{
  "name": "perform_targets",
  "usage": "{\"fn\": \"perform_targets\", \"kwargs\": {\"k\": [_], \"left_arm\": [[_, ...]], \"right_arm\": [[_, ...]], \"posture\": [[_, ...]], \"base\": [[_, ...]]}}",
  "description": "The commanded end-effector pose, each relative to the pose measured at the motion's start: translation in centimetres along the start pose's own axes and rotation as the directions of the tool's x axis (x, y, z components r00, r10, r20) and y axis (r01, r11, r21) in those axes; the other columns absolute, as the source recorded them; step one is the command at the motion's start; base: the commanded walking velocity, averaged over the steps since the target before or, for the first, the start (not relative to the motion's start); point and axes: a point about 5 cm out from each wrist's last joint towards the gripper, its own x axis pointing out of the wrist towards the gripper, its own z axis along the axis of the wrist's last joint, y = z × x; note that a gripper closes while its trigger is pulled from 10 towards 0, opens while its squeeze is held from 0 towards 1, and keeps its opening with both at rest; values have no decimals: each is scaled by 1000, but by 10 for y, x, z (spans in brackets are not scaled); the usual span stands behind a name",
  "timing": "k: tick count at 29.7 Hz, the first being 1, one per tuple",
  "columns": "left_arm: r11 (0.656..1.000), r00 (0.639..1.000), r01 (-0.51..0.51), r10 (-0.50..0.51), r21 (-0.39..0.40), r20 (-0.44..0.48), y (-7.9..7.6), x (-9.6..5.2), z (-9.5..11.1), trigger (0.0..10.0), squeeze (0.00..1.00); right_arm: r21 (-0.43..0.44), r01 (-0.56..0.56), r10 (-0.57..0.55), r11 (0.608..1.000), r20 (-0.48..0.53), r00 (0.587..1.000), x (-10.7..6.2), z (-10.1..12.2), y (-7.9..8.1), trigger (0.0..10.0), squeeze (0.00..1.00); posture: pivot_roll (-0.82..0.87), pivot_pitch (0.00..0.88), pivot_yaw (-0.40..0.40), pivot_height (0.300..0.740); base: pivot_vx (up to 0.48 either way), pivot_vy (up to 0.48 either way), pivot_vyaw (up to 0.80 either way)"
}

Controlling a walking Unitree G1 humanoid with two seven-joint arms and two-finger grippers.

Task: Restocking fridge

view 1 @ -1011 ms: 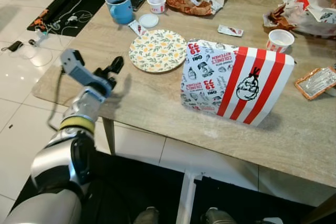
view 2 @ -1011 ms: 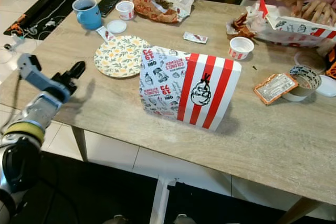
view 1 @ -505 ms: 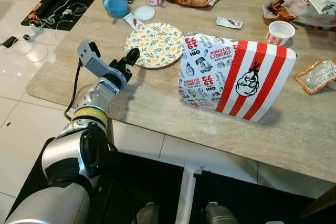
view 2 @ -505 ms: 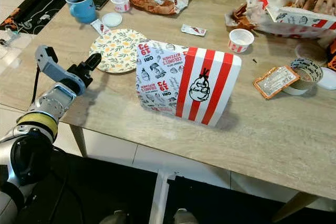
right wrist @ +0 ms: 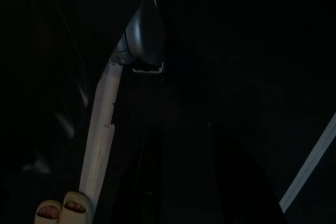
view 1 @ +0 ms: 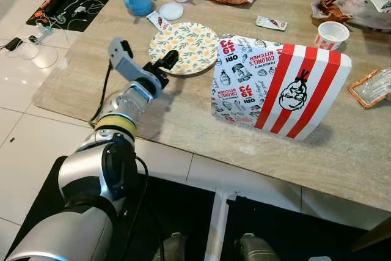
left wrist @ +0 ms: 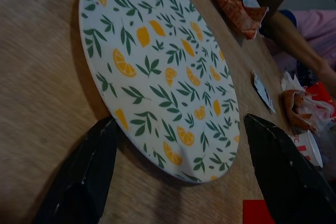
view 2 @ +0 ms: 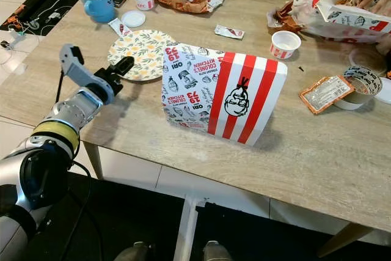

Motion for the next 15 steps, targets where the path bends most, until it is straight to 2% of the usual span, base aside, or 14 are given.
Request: {"fn": "perform_targets", "kwargs": {"k": [1,6,7,8,9,15], "left_arm": [[999,996,-38,36,-17,-81,5,0,-21,10000,0],[999,995,-38,36,-14,-91,0,2,-21,10000,0],[999,995,-35,34,-14,-93,0,3,-22,7686,0],[999,995,-31,29,-18,-96,-1,3,-22,7686,0],[999,994,-48,47,-3,-99,2,2,-22,0,0],[997,994,-74,72,-22,-81,7,-1,-20,0,0]], "right_arm": [[18,5,-4,1000,-24,1000,-4,-12,-1,10000,0],[18,3,-2,1000,-17,1000,-4,-11,-1,10000,0],[22,5,-5,1000,-14,1000,-4,-11,-1,10000,0],[27,5,-5,1000,-10,1000,-4,-10,-1,10000,0],[24,3,-3,1000,-6,1000,-4,-10,-1,10000,0],[24,4,-3,1000,-5,1000,-4,-9,-1,10000,0]], "posture": [[-160,329,74,740],[-168,345,78,740],[-164,344,81,740],[-164,344,81,740],[-173,340,84,740],[-184,329,83,740]], "base": [[0,0,0],[0,0,0],[0,0,0],[0,0,0],[0,0,0],[0,0,0]]}}
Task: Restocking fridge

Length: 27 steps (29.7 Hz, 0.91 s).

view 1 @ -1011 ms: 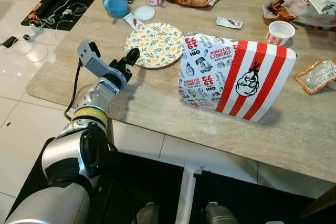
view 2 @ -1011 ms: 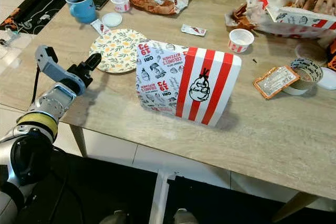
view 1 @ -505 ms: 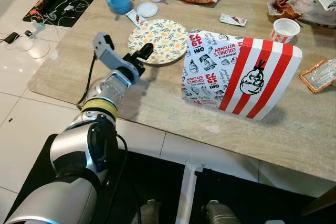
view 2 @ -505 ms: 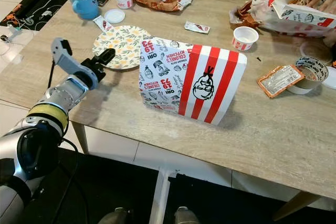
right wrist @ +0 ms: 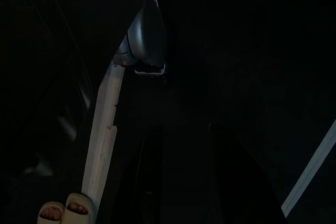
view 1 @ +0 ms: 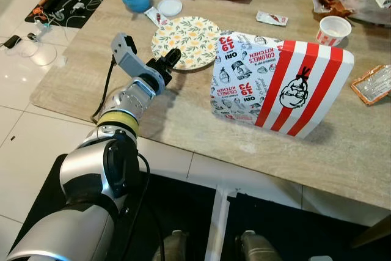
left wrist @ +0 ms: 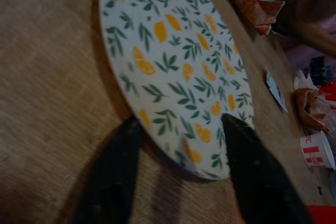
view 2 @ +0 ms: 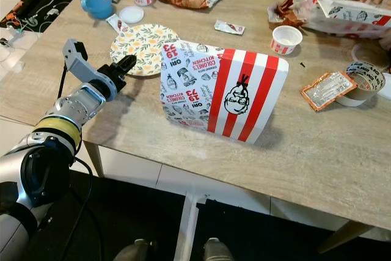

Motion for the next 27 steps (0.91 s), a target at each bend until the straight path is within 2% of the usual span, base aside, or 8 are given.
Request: {"fn": "perform_targets", "kwargs": {"k": [1,8,17,21,24,27], "left_arm": [[999,997,-46,44,-19,-69,10,-2,-19,0,0],[996,996,-80,78,-37,-48,18,-6,-17,0,0],[991,995,-104,104,-84,-12,33,-14,-10,0,0],[988,994,-107,108,-108,4,39,-18,-8,0,0],[986,995,-90,96,-143,37,51,-26,-1,0,0],[985,995,-76,84,-154,50,54,-29,2,0,0]], "right_arm": [[17,6,-5,1000,-29,1000,-4,-13,0,10000,0],[18,5,-4,1000,-22,1000,-2,-8,1,10000,0],[3,-19,19,1000,13,1000,9,15,10,10000,0],[-2,-17,18,1000,21,1000,10,21,8,10000,0],[-1,-13,13,1000,45,999,11,31,3,10000,0],[2,-11,10,1000,51,999,11,34,2,10000,0]], "posture": [[-184,329,83,740],[-171,303,87,740],[-149,240,82,740],[-145,221,79,740],[-142,205,77,740],[-142,202,76,740]], "base": [[0,0,0],[0,0,0],[0,0,0],[0,0,0],[0,0,0],[0,0,0]]}}
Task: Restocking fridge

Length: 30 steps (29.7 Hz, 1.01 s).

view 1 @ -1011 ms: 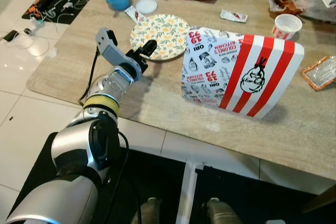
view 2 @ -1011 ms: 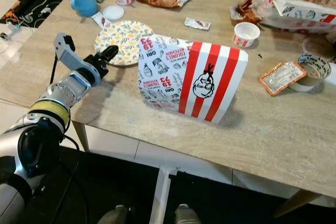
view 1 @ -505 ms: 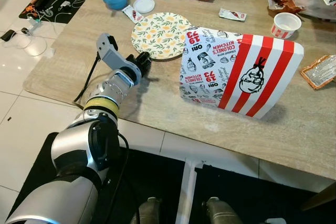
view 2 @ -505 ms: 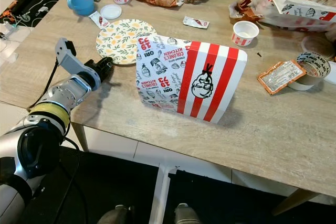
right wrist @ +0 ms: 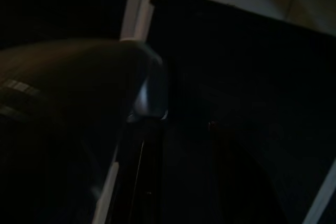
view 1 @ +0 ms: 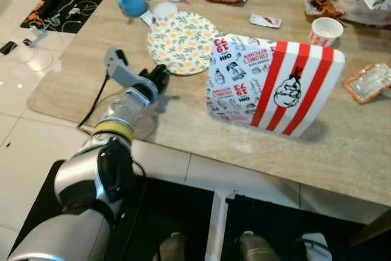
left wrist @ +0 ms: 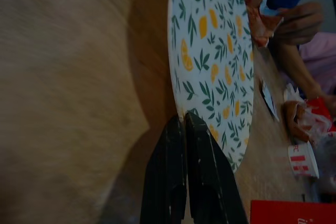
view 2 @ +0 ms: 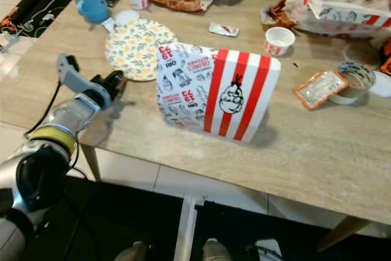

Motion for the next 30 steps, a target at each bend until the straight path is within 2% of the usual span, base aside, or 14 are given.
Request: {"fn": "perform_targets", "kwargs": {"k": [1,5,9,10,13,14,16,17,18,20,22,24,26,30], "left_arm": [[999,999,-36,36,-22,-2,19,-10,2,0,0],[999,999,-9,10,-50,35,31,-21,11,0,0],[987,996,44,-32,-151,80,42,-32,11,0,0],[984,995,57,-42,-169,91,47,-37,8,1255,0],[982,994,70,-53,-177,99,52,-41,5,2353,0],[978,993,78,-59,-194,104,54,-44,1,4980,0],[973,992,83,-60,-217,113,58,-48,-3,4980,0],[967,991,87,-59,-241,119,61,-51,-8,8902,0],[961,990,101,-71,-258,123,61,-54,-10,10000,0],[955,988,124,-95,-270,118,61,-55,-15,10000,0],[955,988,124,-95,-270,118,61,-55,-15,10000,0],[947,988,133,-103,-293,115,55,-53,-19,10000,0],[944,986,145,-114,-297,118,53,-53,-19,10000,0],[942,985,166,-147,-292,85,45,-50,-29,10000,0]], "right_arm": [[27,5,-4,1000,-43,999,-3,-12,-1,10000,0],[26,-1,2,1000,-33,999,-1,-3,-3,10000,0],[43,-35,35,998,-16,999,1,3,-2,10000,0],[54,-54,54,997,-3,999,2,7,-1,10000,0],[73,-73,72,995,16,997,2,11,-2,10000,0],[92,-86,83,992,35,996,3,16,-2,10000,0],[120,-110,103,987,67,992,3,22,-4,10000,0],[126,-181,169,975,100,980,3,29,-2,10000,0],[106,-252,239,962,121,963,3,34,0,10000,0],[69,-390,375,918,165,912,2,48,4,10000,0],[69,-390,375,918,165,912,2,48,4,10000,0],[69,-514,476,855,291,830,-3,81,-3,10000,0],[53,-542,505,839,298,810,-4,85,-3,10000,0],[-82,-657,657,749,218,722,-11,94,-2,10000,0]], "posture": [[-139,193,72,740],[-120,187,65,740],[-111,173,70,740],[-106,164,69,740],[-101,166,65,740],[-97,171,60,740],[-87,181,53,740],[-88,161,53,740],[-88,158,54,740],[-88,158,52,740],[-88,158,52,740],[-86,168,48,740],[-87,149,53,740],[-85,157,46,740]], "base": [[0,0,0],[0,0,0],[0,0,0],[0,0,0],[0,0,0],[0,0,0],[0,0,0],[0,0,0],[0,0,0],[0,0,0],[0,0,0],[0,0,0],[0,0,0],[0,0,0]]}}
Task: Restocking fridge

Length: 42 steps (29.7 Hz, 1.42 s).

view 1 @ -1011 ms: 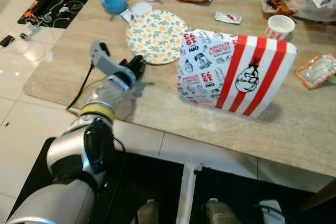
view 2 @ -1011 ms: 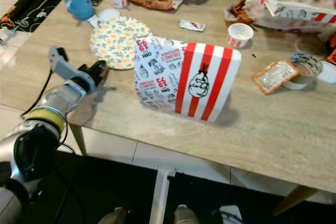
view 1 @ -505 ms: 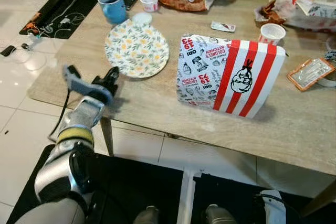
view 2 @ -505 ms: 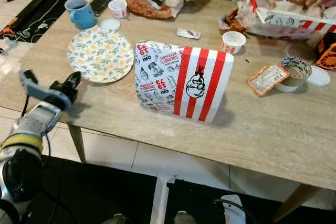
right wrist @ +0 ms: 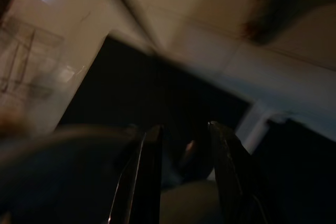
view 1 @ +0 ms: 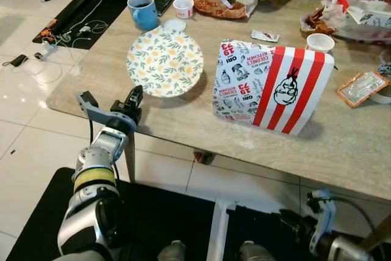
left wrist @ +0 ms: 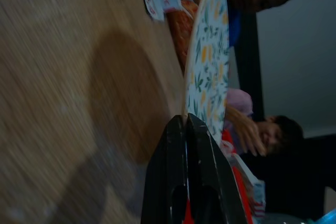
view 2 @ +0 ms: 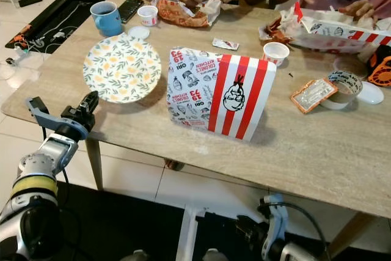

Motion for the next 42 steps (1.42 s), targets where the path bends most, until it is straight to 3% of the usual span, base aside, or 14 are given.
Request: {"fn": "perform_targets", "kwargs": {"k": [1,4,6,8,10,11,14,19,23,24,28,31,35,42], "left_arm": [[999,999,-26,26,-20,-22,6,-5,-8,10000,0],[1000,999,-22,21,-18,-27,4,-5,-10,10000,0],[1000,999,-12,12,-16,-37,3,-6,-12,10000,0],[999,999,-27,26,-26,-41,5,-7,-14,10000,0],[999,999,-33,32,-28,-43,6,-7,-14,10000,0],[1000,998,-19,18,-19,-57,4,-8,-15,10000,0],[1000,998,-17,16,-18,-57,4,-8,-15,10000,0],[999,999,-41,41,-16,6,9,-14,-4,10000,0],[999,999,-40,40,-15,36,11,-17,4,10000,0],[1000,997,-30,31,-7,67,11,-23,15,10000,0],[1000,996,-12,12,-2,90,9,-26,24,10000,0],[999,990,53,-54,6,133,-1,-29,38,10000,0],[994,981,105,-105,13,165,-8,-33,48,10000,0],[982,966,186,-188,29,175,-18,-38,58,10000,0]], "right_arm": [[5,-116,116,993,-33,993,0,-3,7,10000,0],[-18,-229,228,973,-26,973,0,7,12,10000,0],[-57,-353,350,934,-47,935,1,19,20,10000,0],[-108,-495,488,862,-85,869,3,35,35,10000,0],[-121,-537,529,835,-98,843,4,41,41,10000,0],[-162,-616,600,771,-142,788,7,49,55,10000,0],[-174,-639,620,749,-157,769,8,50,60,10000,0],[-198,-775,745,601,-213,632,14,56,98,10000,0],[-201,-815,785,544,-221,579,13,60,111,10000,0],[-216,-849,834,482,-184,521,11,72,126,10000,0],[-233,-866,867,443,-136,480,9,84,138,10000,0],[-285,-879,911,383,-41,410,8,108,155,10000,0],[-306,-886,932,350,13,363,8,120,166,10000,0],[-353,-849,919,393,187,347,11,145,172,10000,0]], "posture": [[-82,157,50,740],[-87,143,52,740],[-85,146,51,740],[-84,159,55,740],[-84,159,55,740],[-83,152,58,740],[-86,151,58,740],[-91,133,44,740],[-93,109,41,740],[-89,97,44,740],[-81,93,40,740],[-74,107,37,740],[-76,100,37,740],[-61,90,42,740]], "base": [[0,0,0],[0,0,0],[0,0,0],[0,0,0],[0,0,0],[0,0,0],[0,0,0],[0,0,0],[0,0,0],[0,0,0],[0,0,0],[0,0,0],[0,0,0],[0,0,0]]}}
